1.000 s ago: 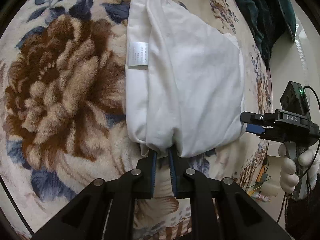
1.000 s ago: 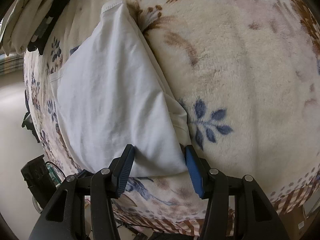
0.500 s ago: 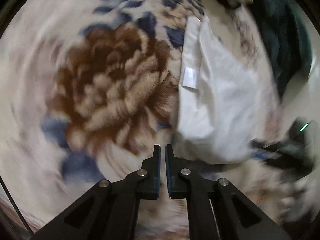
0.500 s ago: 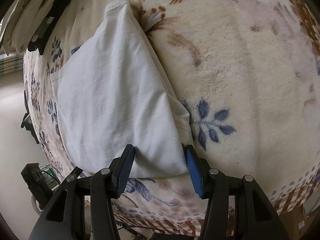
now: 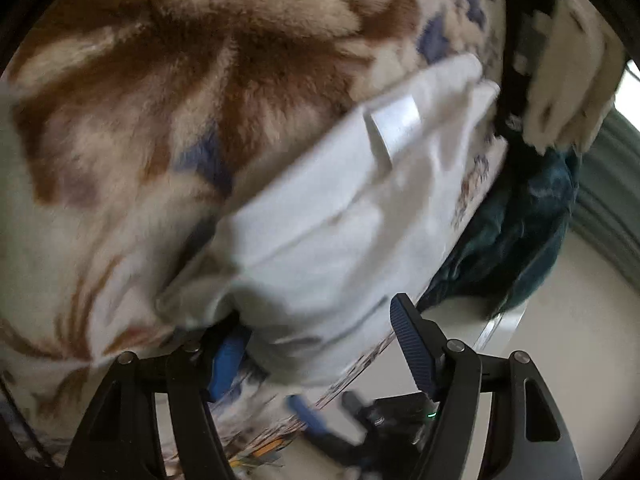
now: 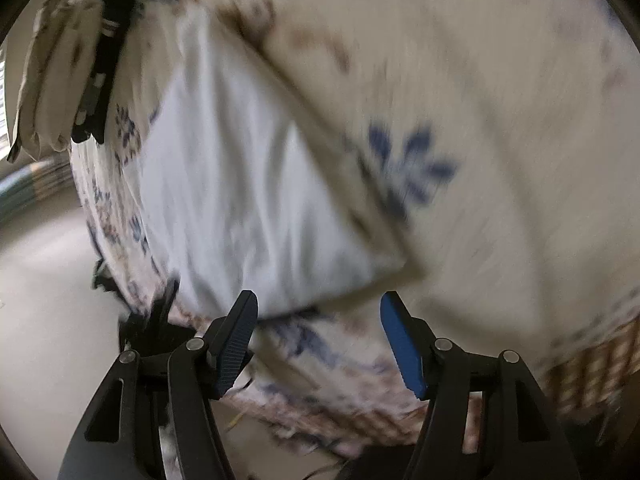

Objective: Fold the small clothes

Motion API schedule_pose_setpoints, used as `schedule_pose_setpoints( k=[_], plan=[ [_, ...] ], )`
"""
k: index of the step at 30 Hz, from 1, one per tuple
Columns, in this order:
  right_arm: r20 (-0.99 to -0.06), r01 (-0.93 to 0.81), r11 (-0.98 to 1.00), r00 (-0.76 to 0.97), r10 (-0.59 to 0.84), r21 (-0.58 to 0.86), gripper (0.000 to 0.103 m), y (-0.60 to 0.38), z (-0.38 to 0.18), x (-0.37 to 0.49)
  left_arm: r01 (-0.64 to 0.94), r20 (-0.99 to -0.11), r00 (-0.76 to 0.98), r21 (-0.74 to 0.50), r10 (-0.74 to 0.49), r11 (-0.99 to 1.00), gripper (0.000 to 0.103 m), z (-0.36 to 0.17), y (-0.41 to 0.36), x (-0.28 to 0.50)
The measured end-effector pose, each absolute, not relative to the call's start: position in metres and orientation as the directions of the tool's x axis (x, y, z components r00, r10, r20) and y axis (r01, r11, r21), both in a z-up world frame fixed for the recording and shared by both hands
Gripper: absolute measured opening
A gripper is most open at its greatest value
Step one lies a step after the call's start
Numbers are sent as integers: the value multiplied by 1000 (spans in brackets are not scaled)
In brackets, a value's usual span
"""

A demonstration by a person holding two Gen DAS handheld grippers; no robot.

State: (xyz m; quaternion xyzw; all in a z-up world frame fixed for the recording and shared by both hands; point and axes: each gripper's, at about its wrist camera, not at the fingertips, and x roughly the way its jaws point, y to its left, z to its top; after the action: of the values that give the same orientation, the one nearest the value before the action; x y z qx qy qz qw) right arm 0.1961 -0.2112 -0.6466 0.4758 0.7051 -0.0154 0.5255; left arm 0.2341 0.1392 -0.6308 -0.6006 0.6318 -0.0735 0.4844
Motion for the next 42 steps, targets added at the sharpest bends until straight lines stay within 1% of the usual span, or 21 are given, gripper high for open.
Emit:
schedule_pose_setpoints(
  k=[3,5,6,7,8,9,12,14,17,20,21,22,25,29,30,34,36,38,40,41,42],
  plan=[
    [-664,748,419,38,747,514,66,-194,-679,192,-676,-530,198,-683,-825,276,66,-626,141,235],
    [-641,789,333,100,761,517,66,-190,-696,191,-651,-561,204,-690,-802,316,65,-616,142,233],
    [-640,808,282,146,754,517,66,-191,-701,189,-640,-580,214,-691,-786,336,61,-610,145,232],
    [-637,817,231,203,744,529,56,-193,-702,188,-625,-597,233,-697,-768,352,56,-603,150,234],
    [-641,815,189,264,721,548,42,-196,-699,186,-612,-610,247,-700,-753,367,51,-596,155,234],
    [-644,808,179,291,708,561,27,-198,-694,187,-600,-626,265,-702,-733,384,50,-590,160,235],
    [-689,773,264,288,665,577,23,-197,-672,192,-572,-698,340,-686,-631,451,50,-571,190,232],
    [-709,759,312,267,653,572,23,-197,-664,195,-578,-729,343,-661,-592,479,50,-570,209,228],
    [-712,763,322,245,658,561,23,-205,-661,194,-599,-730,303,-646,-613,474,52,-577,220,223],
    [-703,768,325,218,677,551,28,-207,-663,192,-583,-715,237,-646,-658,493,59,-575,201,216],
    [-709,767,340,202,675,543,38,-210,-663,188,-567,-714,216,-647,-666,510,60,-572,191,217],
    [-724,765,371,175,667,526,51,-214,-662,185,-537,-712,188,-651,-677,536,60,-570,179,216],
    [-776,721,473,143,614,507,54,-223,-644,179,-478,-726,138,-645,-674,596,65,-570,152,219],
    [-840,632,610,128,527,478,62,-231,-615,190,-537,-703,163,-652,-692,535,68,-587,141,220],
    [-845,613,628,127,520,479,65,-233,-612,197,-559,-687,176,-659,-705,503,68,-593,139,221],
    [-847,527,689,122,518,498,65,-241,-612,240,-615,-655,216,-668,-725,420,68,-613,126,227],
    [-844,468,718,132,520,516,66,-251,-616,272,-629,-664,243,-663,-708,406,68,-617,121,231],
    [-834,407,737,139,533,539,73,-254,-623,308,-639,-677,270,-658,-685,399,68,-614,118,233],
    [-810,362,736,106,577,572,76,-252,-638,344,-636,-680,314,-669,-662,386,66,-609,118,234],
    [-784,344,724,64,618,599,76,-248,-652,364,-627,-682,338,-677,-648,385,56,-605,118,234],
    [-758,338,709,24,651,619,76,-245,-663,375,-618,-684,349,-682,-641,391,35,-602,118,236]
  ],
)
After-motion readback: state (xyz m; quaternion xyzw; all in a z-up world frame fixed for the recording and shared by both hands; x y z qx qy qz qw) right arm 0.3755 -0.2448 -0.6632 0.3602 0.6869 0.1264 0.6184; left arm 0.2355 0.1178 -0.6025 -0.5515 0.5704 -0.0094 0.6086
